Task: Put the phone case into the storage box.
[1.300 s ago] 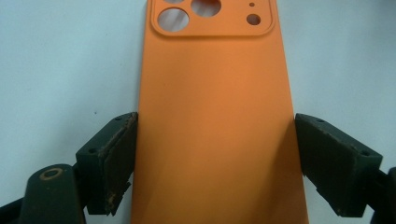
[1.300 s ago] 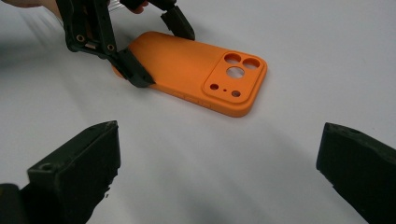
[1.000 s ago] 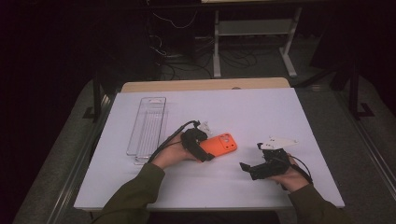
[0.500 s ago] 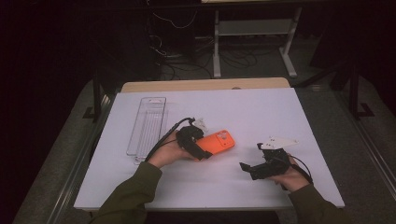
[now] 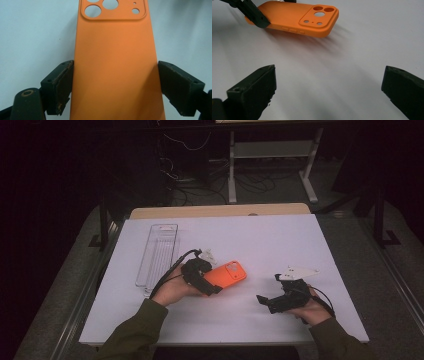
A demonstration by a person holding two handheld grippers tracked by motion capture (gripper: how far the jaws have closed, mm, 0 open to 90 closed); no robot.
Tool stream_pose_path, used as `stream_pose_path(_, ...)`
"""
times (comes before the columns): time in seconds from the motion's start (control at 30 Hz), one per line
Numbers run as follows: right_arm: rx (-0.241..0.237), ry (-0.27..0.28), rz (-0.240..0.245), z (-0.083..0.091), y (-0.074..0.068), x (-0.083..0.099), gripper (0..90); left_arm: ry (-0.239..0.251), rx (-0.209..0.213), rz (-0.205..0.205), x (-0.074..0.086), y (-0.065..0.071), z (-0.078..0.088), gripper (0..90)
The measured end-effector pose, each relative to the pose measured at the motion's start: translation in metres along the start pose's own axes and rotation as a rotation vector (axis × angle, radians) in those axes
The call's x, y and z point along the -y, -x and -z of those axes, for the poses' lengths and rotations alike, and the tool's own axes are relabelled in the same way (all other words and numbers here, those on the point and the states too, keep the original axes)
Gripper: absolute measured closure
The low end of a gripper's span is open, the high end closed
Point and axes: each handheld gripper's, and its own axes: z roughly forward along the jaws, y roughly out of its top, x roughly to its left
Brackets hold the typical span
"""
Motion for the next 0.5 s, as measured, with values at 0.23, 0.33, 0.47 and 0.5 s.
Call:
stream_pose_path(0.23,0.025,-0.002,0.021,-0.0003,-0.0042,-0.0007,9.9,0.024,0.002,0.013,-0.0006,0.0002,0.0044,16.3)
stream_pose_path(0.33,0.05,-0.001,-0.005,-0.0016,-0.0016,-0.0021,11.8,0.027,0.002,0.009,-0.0018,0.0009,0.0044,16.3)
stream_pose_path(0.47,0.034,0.014,-0.023,0.0001,0.0014,-0.002,10.9,0.021,0.007,-0.003,-0.0032,0.0011,0.0064,16.3)
stream_pose_path(0.5,0.026,0.019,-0.022,0.0003,0.0012,-0.0019,9.8,0.024,0.009,-0.001,-0.0033,0.0013,0.0066,16.3)
